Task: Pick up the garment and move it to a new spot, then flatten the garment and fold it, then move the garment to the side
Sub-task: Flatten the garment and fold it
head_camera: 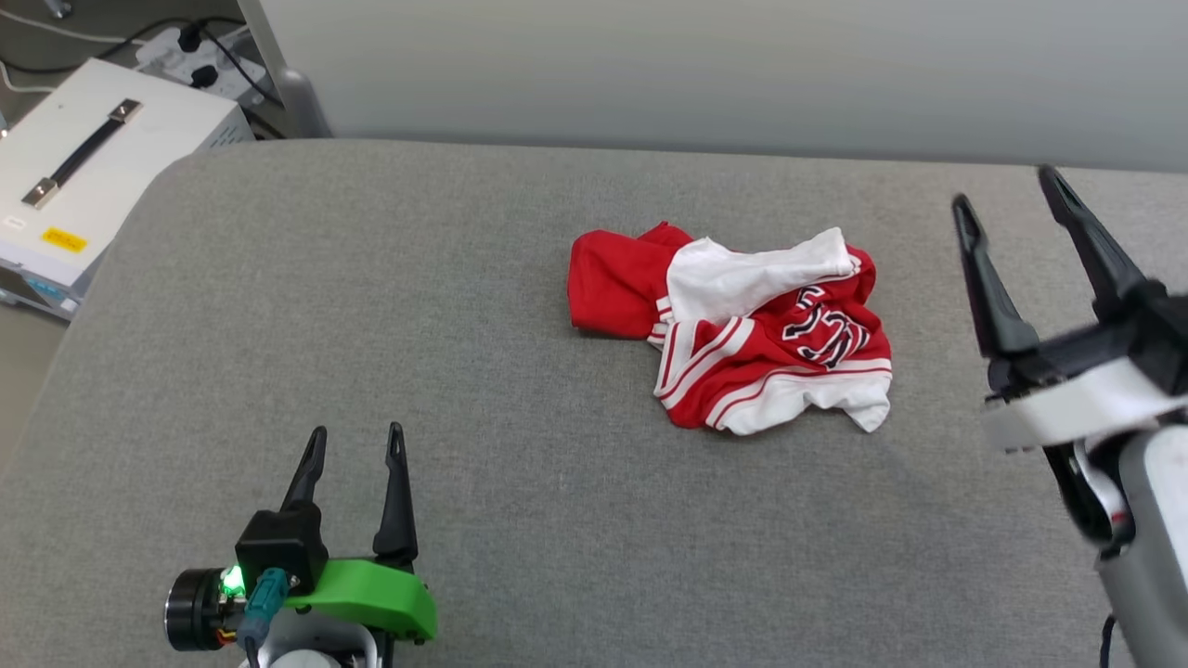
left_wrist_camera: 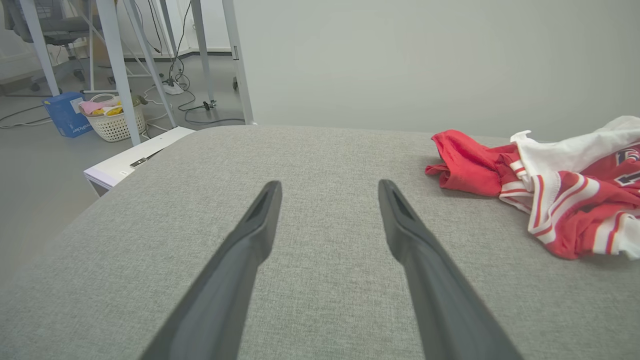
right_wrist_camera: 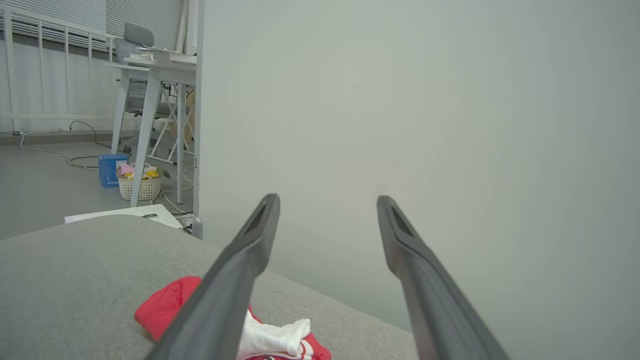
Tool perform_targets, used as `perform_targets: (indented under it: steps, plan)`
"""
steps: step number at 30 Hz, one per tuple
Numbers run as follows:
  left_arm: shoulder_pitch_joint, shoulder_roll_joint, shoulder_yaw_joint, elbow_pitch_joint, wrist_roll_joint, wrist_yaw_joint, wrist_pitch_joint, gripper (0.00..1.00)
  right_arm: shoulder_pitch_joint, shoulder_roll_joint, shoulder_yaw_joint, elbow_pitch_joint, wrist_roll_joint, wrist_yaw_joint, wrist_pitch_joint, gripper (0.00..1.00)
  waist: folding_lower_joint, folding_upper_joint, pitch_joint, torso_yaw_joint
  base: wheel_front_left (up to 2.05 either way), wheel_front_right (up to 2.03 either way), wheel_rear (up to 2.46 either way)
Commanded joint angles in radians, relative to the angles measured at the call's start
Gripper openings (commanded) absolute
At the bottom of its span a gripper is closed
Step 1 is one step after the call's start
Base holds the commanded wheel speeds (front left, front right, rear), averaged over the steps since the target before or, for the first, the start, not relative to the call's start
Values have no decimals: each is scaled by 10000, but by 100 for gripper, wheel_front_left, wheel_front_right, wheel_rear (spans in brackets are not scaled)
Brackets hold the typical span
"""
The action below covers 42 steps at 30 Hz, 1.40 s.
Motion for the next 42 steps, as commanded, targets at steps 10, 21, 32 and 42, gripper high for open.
perform_targets:
  steps: [10,21,32,42]
  plan:
    - [-513,-135,98,-61,133,-58,-57,100,-3130,-3072,5163,758,3215,-9,3649,100,0,0,733,89,0,0,0]
    - [-1140,-167,-60,-175,-13,-31,-57,100,-4853,-4930,8526,356,5849,-9,8700,100,0,0,1833,455,0,0,0]
    - [-1720,-170,-557,-126,-439,231,-57,100,-5162,-4439,10013,2215,6278,-9,8871,100,0,0,2778,950,0,0,0]
    - [-1387,-171,-355,100,-381,250,-57,100,-5411,-4622,10227,1988,7131,-9,6988,0,0,0,1826,483,0,0,0]
